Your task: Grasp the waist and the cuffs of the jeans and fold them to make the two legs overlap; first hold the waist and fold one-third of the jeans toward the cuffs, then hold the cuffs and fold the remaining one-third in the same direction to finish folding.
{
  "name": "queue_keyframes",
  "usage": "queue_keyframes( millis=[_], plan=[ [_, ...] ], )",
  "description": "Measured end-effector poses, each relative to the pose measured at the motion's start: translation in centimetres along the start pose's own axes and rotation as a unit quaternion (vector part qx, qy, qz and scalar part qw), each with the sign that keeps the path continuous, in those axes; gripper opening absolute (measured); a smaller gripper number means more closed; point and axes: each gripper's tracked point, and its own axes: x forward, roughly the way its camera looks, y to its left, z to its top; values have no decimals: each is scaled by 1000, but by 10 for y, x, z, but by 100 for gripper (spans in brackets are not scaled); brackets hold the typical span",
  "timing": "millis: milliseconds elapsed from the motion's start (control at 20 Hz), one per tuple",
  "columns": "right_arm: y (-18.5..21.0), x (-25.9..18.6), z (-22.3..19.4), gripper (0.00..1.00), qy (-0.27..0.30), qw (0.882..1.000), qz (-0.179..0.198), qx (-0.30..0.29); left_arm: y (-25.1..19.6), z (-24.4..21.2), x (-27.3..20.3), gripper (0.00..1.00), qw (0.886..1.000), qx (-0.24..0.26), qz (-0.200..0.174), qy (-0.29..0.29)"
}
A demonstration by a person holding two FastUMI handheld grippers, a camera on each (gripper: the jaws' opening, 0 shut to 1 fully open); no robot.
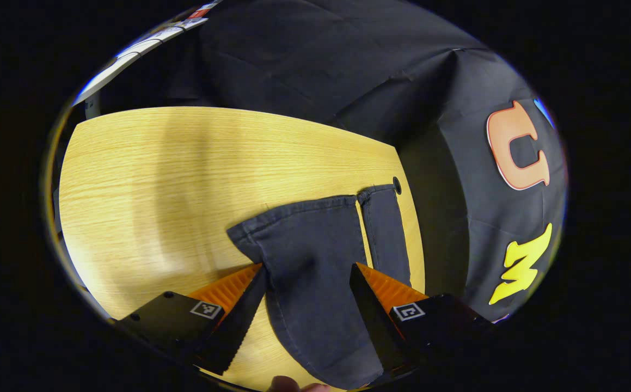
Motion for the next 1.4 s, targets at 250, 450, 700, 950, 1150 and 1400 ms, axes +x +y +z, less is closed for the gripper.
queue_keyframes(
  millis=[250,450,700,950,1150,1400],
  plan=[
    [31,21,7,100,-8,1000,8,-5,-13,0,11,95,1000,-5,-17,9],
    [39,35,8,99,-8,998,-33,-51,-13,-1,22,95,1000,-21,-6,12],
    [43,39,4,98,-28,988,-87,-125,-1,-1,25,57,999,-11,30,18],
    [51,38,6,68,0,991,-63,-120,2,0,26,13,999,-13,36,18],
    [56,37,4,14,53,998,-30,-24,0,0,24,6,999,-18,33,29],
    [72,12,15,4,98,993,29,63,-15,-3,3,4,996,-38,42,65]
  ],
)
